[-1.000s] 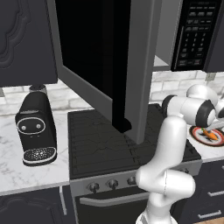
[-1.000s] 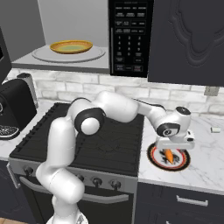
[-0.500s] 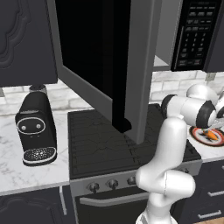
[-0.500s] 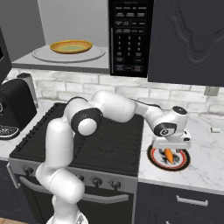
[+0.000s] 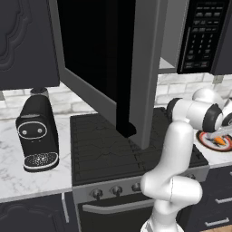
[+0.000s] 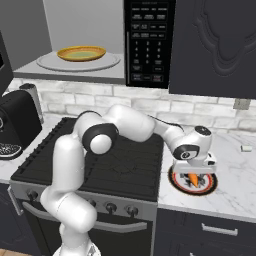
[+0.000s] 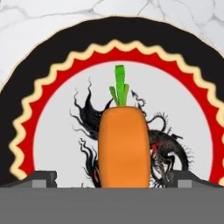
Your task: Pick the carrot from the counter and place it in the microwave. Then turn on the microwave.
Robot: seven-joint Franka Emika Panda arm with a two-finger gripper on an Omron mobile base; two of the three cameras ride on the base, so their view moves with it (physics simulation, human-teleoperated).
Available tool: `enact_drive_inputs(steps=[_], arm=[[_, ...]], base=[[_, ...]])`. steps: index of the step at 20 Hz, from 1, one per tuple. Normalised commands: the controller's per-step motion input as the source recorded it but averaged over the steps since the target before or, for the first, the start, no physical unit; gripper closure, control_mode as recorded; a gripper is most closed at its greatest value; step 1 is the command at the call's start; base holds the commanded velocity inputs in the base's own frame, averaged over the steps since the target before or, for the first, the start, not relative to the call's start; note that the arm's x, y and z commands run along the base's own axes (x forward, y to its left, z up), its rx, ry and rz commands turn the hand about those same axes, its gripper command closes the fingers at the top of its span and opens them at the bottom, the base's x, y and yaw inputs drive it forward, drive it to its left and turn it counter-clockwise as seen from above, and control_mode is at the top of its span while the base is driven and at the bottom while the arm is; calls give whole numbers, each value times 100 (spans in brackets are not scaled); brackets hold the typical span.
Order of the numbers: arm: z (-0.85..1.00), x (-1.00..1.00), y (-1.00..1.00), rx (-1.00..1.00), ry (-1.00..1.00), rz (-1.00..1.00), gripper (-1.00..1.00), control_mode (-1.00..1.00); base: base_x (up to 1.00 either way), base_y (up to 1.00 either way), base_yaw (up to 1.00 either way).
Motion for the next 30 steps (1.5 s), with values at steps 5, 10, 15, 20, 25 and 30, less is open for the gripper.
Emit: enact_drive_inputs(steps=[5, 10, 15, 20, 25, 30], arm=[[-11, 0, 0, 0, 0, 0, -100, -100], [-11, 0, 0, 0, 0, 0, -100, -100], [-10, 1, 0, 0, 0, 0, -100, -100], [-9, 0, 0, 0, 0, 0, 100, -100], [0, 0, 0, 0, 0, 0, 100, -100], [0, 0, 0, 0, 0, 0, 100, -100]], base=[[0, 0, 0], [0, 0, 0], [0, 0, 0], [0, 0, 0], [0, 0, 0], [0, 0, 0]])
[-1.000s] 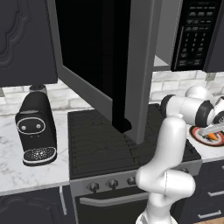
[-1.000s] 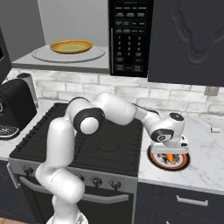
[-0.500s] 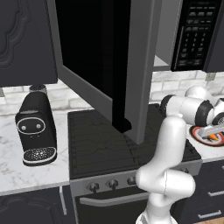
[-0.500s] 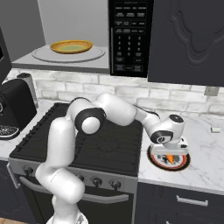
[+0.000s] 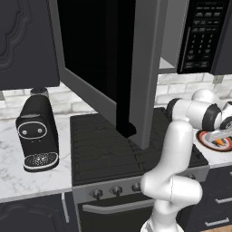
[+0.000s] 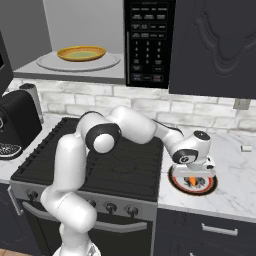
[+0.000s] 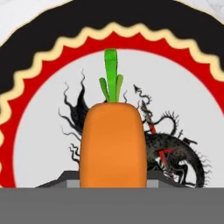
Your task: Pick the carrot from the counter and place it in the microwave. Then turn on the microwave.
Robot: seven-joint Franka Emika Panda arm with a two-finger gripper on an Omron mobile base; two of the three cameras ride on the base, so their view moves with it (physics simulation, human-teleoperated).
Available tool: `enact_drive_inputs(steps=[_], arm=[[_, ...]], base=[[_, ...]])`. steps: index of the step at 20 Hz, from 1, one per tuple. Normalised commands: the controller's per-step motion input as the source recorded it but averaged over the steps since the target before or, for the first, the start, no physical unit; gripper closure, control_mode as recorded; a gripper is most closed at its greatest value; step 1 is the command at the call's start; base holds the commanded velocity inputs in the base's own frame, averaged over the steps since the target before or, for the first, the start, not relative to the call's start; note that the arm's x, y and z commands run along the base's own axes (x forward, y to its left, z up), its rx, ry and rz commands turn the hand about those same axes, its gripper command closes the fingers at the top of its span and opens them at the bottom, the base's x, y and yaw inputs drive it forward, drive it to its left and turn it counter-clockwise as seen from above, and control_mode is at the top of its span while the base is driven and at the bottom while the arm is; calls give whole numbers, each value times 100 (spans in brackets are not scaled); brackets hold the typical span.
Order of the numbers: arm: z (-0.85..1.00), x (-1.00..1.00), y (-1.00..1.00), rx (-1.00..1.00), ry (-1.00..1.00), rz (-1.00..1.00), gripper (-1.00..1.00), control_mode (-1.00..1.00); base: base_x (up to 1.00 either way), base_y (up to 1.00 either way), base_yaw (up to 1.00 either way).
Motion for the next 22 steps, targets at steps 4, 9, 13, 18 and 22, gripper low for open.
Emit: enact_drive_inputs(steps=[4, 9, 13, 18, 22], arm=[[12, 0, 0, 0, 0, 0, 100, -100], [40, -22, 0, 0, -10, 0, 100, -100], [50, -31, 0, 0, -12, 0, 100, -100], [52, -37, 3, 0, -10, -2, 100, -100], [45, -51, 15, -1, -11, -2, 100, -100]], base=[[0, 0, 0], [0, 0, 0], [0, 0, 0], [0, 0, 0], [0, 0, 0]])
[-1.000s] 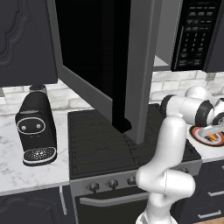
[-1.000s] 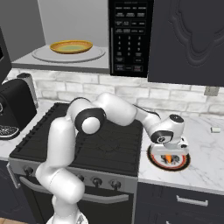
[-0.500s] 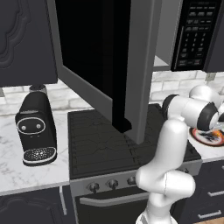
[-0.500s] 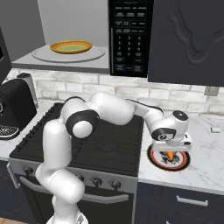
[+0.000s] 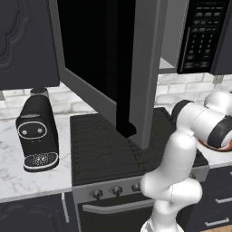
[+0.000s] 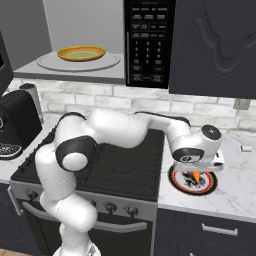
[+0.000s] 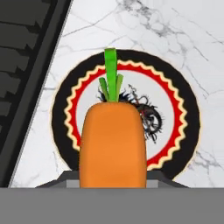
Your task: Pick the carrot from the counter and place it in the microwave. Then turn on the microwave.
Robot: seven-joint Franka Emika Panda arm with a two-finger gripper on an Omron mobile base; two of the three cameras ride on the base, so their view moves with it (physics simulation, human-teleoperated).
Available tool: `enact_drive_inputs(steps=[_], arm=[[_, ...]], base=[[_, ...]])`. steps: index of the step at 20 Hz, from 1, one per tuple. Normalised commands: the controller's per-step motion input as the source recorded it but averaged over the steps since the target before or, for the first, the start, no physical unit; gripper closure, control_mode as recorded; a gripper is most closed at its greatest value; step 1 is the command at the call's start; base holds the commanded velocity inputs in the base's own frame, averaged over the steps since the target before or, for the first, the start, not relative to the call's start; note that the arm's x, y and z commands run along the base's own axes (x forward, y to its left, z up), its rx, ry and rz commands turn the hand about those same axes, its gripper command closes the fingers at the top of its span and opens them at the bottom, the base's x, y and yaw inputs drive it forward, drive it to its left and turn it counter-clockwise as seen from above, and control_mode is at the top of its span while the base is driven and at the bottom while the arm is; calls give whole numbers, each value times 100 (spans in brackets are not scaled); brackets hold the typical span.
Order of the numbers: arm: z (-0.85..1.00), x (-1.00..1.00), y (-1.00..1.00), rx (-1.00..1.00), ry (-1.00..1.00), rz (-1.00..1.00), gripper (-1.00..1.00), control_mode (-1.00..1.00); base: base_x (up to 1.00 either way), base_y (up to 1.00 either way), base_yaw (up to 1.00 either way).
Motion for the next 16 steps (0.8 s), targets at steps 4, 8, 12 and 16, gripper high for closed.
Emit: enact_drive_inputs(steps=[4, 8, 12, 16], arm=[[44, -53, 25, -2, -11, -3, 100, -100], [47, -55, 38, -3, -10, -4, 100, -100], [52, -44, 57, -6, -9, -6, 100, -100], [54, -28, 74, -7, -8, -8, 100, -100]], base=[[0, 0, 0], [0, 0, 0], [0, 0, 0], [0, 0, 0]])
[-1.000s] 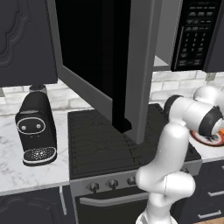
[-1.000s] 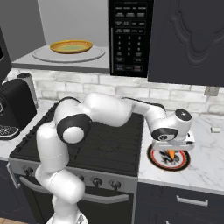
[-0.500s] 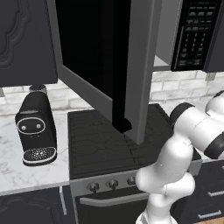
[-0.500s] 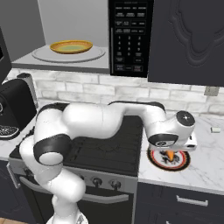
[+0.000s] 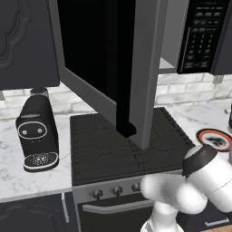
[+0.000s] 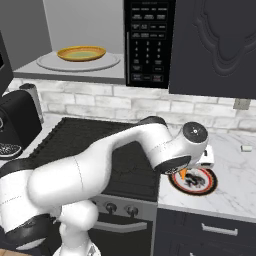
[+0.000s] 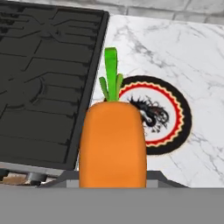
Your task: Pick the carrot from the counter and place it in the microwave. Then turn on the microwave.
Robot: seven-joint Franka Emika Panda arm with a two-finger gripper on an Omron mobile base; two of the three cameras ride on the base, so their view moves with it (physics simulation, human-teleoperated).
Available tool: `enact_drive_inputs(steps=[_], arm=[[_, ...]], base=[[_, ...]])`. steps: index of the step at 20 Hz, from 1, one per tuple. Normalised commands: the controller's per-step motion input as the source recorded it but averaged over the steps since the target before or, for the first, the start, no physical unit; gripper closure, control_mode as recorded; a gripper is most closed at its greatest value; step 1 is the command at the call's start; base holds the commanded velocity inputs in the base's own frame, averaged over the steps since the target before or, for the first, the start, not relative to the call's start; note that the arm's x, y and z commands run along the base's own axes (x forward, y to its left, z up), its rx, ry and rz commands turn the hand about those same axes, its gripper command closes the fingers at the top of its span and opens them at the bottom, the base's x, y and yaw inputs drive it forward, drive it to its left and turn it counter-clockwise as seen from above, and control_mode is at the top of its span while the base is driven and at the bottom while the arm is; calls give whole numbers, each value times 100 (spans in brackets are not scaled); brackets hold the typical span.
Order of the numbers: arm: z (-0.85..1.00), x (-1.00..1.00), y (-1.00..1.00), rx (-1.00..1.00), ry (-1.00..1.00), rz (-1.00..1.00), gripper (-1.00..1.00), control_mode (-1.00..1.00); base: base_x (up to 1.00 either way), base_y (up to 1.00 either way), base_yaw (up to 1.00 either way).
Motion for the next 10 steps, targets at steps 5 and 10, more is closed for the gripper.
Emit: enact_drive_inputs(steps=[5, 10], arm=[[54, -24, 79, -8, -4, -13, 100, -100], [56, -12, 74, -6, -3, -11, 100, -100]], base=[[0, 0, 0], [0, 0, 0]])
